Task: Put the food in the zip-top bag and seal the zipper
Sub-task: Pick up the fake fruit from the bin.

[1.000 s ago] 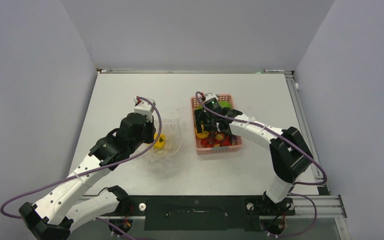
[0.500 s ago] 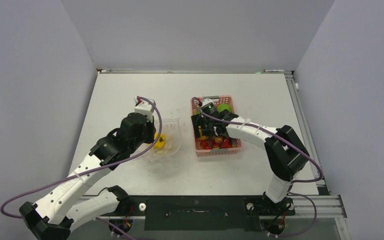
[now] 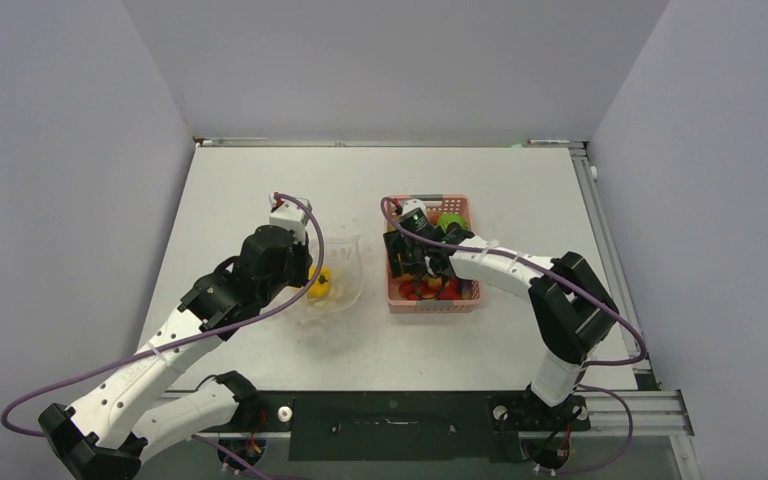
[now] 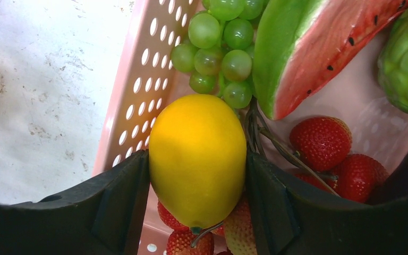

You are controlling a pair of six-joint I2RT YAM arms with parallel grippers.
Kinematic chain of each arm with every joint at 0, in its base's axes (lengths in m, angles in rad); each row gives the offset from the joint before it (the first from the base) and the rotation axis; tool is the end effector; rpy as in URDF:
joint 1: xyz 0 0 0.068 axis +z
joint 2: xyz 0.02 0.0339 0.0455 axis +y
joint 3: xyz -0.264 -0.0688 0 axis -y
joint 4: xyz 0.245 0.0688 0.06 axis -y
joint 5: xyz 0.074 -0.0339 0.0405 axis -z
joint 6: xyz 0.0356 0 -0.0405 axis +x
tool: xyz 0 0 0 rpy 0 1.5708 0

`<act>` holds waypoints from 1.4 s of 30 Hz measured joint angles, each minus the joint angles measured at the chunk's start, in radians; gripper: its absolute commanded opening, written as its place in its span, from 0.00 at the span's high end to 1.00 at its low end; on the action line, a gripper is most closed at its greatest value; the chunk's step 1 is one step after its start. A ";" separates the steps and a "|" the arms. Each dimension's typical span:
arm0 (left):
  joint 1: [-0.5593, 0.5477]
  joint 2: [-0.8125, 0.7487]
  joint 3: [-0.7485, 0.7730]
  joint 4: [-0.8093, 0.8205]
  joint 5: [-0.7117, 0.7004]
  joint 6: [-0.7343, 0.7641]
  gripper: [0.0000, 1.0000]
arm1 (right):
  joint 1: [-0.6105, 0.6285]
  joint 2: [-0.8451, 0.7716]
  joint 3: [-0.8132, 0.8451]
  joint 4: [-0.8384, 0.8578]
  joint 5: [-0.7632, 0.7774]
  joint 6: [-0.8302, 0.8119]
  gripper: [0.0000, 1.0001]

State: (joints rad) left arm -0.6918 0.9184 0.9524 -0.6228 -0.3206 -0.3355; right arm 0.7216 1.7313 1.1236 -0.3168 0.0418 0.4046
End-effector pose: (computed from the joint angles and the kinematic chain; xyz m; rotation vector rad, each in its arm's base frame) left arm 0.1552 -0.1140 0.3317 0.1961 2.1279 -0.2595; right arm 0.2739 0.2391 0.1960 -0.3838 2.5141 0.4097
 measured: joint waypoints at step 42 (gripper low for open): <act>0.000 0.007 0.000 0.000 0.008 0.000 1.00 | 0.192 -0.512 -0.015 0.035 -0.095 -0.039 0.61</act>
State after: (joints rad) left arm -0.6918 0.9257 0.9527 -0.6228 -0.3130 -0.3355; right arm 0.9138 1.2198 1.1088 -0.2821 -0.0536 0.3656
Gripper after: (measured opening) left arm 0.003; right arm 0.595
